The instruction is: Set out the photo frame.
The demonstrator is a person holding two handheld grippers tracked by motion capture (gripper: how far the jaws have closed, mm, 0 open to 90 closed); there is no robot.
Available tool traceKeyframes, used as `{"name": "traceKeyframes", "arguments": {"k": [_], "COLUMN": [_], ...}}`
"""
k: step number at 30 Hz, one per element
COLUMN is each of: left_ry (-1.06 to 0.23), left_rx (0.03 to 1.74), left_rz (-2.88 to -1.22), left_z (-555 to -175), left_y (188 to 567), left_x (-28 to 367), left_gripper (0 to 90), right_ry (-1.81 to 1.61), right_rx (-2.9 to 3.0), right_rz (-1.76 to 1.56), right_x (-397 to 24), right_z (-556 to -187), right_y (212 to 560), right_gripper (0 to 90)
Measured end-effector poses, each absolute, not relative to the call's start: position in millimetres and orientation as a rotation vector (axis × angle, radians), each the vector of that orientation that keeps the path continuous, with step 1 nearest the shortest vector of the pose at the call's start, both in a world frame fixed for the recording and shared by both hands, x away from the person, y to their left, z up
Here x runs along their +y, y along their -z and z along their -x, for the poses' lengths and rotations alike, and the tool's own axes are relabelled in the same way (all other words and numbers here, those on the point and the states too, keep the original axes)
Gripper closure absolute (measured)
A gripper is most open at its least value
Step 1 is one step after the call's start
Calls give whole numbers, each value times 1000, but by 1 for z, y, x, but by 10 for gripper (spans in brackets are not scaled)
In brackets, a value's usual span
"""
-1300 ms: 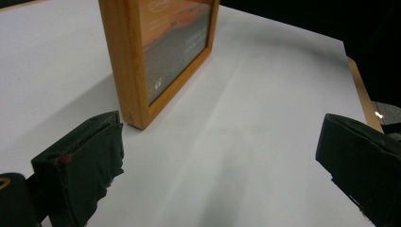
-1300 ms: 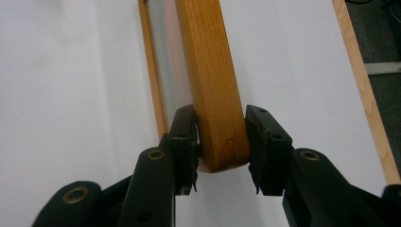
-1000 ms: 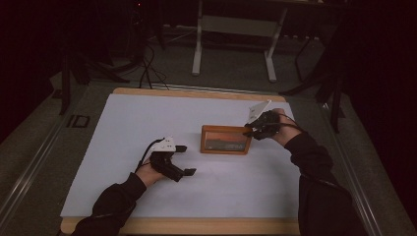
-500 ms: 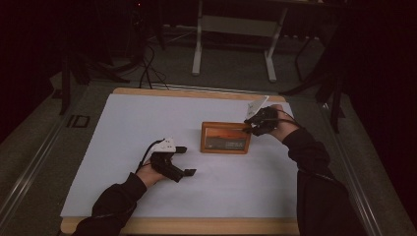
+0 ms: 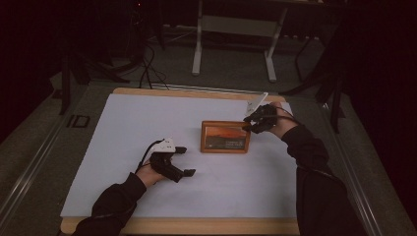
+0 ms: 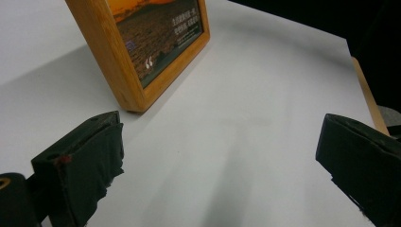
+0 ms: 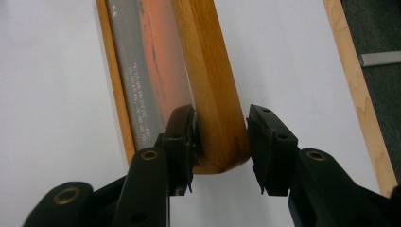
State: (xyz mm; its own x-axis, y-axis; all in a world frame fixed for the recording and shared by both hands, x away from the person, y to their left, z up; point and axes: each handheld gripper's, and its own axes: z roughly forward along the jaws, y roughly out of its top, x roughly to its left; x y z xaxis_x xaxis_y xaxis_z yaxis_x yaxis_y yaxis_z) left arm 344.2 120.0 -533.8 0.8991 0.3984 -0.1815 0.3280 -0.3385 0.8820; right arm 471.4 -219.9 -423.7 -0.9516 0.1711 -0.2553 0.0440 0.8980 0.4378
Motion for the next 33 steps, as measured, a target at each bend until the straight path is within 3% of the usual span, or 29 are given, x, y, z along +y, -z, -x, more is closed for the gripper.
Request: {"name": "traceKeyframes", "arguments": {"k": [17, 20, 23, 29, 33], "left_ry": [-90, -97, -100, -103, -107], "left_rx": [529, 527, 527, 530, 526], "left_rz": [-1944, -1944, -1944, -1947, -1948], "left_z": [-342, -341, -341, -339, -338], "left_y": [530, 529, 528, 527, 526], "left_x": [122, 123, 123, 122, 122], "left_gripper": [21, 21, 21, 21, 21], "right_ry": [-661, -726, -753, -847, -967], "right_rx": [2735, 2719, 2714, 2671, 2652], "right_rz": [-343, -381, -399, -480, -519], "right_x": [-222, -226, -229, -237, -241], "right_z": [-464, -458, -455, -443, -435], "right_y": [422, 420, 419, 417, 415], "right_gripper": [574, 492, 470, 211, 139]}}
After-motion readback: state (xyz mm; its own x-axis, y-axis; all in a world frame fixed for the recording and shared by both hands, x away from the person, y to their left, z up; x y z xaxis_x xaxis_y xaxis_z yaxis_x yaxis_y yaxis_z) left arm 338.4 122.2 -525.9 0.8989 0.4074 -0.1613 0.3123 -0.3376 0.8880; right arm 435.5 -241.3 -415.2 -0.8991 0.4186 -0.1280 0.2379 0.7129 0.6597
